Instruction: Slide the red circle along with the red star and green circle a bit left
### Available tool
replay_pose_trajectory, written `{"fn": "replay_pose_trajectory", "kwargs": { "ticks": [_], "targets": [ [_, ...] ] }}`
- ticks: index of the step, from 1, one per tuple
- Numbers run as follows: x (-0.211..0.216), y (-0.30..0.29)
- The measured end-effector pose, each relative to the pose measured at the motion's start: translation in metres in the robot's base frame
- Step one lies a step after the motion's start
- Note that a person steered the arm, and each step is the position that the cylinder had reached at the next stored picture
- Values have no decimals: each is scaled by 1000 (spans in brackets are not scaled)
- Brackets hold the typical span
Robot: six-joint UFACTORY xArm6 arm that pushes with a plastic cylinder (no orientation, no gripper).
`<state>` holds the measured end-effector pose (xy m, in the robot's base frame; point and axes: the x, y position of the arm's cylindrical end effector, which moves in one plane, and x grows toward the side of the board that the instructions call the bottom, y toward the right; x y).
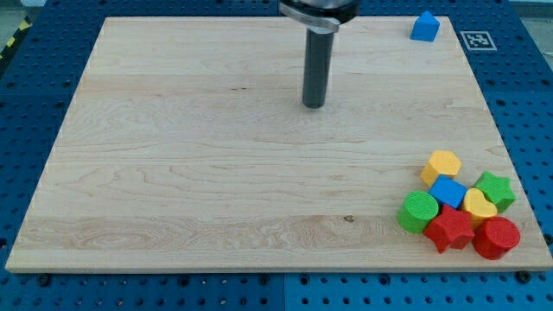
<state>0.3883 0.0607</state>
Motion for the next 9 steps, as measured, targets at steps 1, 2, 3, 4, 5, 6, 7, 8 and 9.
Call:
{"fn": "replay_pose_trajectory", "kwargs": {
  "ticks": [1, 2, 3, 4, 5, 6, 7, 8, 9],
  "targets": [
    [0, 43],
    [0, 94],
    [1, 146],
    [23, 175],
    [71, 182],
    [115, 190],
    [126, 220],
    [135, 264],
    [149, 284]
  ]
}}
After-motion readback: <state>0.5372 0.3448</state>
